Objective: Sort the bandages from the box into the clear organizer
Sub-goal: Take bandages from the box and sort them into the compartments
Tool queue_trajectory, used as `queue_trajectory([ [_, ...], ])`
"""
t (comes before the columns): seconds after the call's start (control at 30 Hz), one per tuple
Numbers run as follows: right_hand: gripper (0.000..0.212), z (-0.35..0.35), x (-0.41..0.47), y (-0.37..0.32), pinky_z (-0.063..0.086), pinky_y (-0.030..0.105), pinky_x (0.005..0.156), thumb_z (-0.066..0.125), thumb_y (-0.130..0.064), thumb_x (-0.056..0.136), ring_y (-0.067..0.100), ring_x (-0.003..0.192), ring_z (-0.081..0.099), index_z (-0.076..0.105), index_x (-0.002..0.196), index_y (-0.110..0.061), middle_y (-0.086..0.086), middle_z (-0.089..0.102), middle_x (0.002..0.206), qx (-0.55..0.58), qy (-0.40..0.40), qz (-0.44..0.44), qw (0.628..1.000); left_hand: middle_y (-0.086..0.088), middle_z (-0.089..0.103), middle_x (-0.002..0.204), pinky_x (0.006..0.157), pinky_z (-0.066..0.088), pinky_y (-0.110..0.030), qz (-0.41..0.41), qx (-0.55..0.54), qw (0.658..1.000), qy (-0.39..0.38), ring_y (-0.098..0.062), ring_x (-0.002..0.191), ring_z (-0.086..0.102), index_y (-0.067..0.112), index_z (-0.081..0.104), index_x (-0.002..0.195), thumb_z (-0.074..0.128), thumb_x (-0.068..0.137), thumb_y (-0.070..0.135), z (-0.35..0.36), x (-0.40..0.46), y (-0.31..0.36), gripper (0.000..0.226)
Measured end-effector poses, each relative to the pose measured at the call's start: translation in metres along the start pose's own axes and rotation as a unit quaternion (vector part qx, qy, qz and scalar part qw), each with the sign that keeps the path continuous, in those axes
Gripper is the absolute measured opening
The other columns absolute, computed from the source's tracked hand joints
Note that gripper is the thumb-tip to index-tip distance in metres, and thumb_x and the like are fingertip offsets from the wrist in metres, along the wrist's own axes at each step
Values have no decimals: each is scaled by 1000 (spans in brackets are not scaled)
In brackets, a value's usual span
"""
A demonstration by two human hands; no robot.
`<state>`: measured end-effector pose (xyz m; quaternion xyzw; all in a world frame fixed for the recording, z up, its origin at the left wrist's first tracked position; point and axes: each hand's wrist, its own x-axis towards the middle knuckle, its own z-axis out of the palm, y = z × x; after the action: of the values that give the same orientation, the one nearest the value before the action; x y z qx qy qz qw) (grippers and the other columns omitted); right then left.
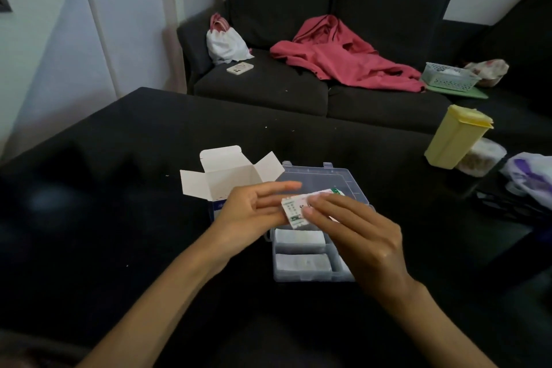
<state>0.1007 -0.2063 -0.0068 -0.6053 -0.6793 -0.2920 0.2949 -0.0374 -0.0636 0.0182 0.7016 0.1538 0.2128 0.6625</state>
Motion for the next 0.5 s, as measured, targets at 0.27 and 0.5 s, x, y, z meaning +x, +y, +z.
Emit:
queue_trajectory([
  [0.27, 33, -5, -12, 7, 52, 24, 89, 62, -27, 87, 15, 110, 55, 61, 119, -20, 4, 53, 122, 39, 3, 74, 996, 24, 70, 99, 71, 51, -13, 55, 26, 998, -31, 0, 97, 66, 32, 67, 102, 69, 68, 21, 14, 4, -2, 36],
  [0.5, 26, -9, 14, -4, 53, 15, 69, 68, -16, 80, 3, 90, 67, 68, 104, -25, -13, 71, 98, 435, 11, 459, 775, 16, 69, 98, 72, 48, -9, 75, 94, 992, 43, 4, 92, 63, 27, 72, 93, 68, 73, 33, 22, 12, -10, 21],
])
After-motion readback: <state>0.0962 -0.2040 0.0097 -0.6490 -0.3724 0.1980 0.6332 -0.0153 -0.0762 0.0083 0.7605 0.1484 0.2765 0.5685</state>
